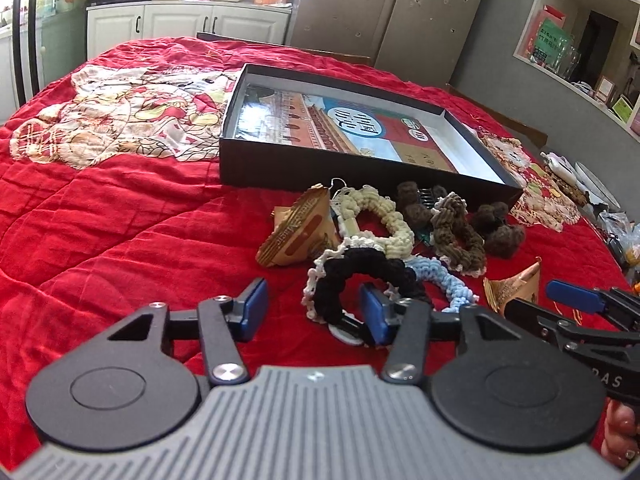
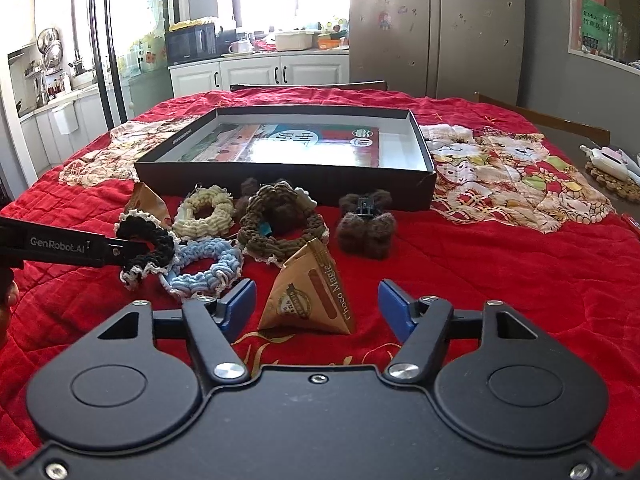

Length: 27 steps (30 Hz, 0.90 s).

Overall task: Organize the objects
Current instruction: 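Grasp black lace-edged scrunchie with left tool while right tool grasps brown paper triangle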

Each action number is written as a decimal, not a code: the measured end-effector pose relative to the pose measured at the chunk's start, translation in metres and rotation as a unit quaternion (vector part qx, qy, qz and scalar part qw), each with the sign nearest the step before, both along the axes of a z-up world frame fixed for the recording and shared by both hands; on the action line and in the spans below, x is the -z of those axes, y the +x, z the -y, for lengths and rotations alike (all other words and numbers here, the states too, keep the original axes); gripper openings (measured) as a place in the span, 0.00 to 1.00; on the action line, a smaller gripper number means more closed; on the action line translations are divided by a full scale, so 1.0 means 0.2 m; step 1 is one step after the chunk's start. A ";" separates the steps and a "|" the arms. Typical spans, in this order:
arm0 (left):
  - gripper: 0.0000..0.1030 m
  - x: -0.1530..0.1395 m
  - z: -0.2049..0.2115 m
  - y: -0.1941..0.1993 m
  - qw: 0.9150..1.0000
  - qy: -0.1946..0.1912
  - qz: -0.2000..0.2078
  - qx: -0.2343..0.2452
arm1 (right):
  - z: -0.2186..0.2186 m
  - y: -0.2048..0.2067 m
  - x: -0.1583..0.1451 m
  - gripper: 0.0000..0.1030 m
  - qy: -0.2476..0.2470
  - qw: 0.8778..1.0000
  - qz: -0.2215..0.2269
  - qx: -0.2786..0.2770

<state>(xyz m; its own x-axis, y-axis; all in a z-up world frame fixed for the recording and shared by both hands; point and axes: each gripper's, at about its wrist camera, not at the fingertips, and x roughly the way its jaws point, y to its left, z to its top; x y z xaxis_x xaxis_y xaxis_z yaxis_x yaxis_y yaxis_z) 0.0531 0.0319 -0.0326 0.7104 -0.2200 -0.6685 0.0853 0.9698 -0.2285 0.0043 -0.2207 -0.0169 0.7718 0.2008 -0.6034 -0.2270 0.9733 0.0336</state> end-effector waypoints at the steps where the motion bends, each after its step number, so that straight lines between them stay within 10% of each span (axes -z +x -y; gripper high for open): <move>1: 0.59 0.00 0.00 0.00 1.000 0.001 0.000 0.001 | 0.00 0.01 0.01 0.62 0.000 1.000 -0.003 0.000; 14: 0.19 0.01 0.00 0.01 1.000 0.000 0.002 0.005 | -0.01 0.05 0.06 0.45 0.006 1.000 -0.027 -0.015; 27: 0.15 -0.03 0.01 -0.04 1.000 -0.013 0.015 0.024 | 0.00 0.04 0.04 0.43 0.005 1.000 -0.022 -0.015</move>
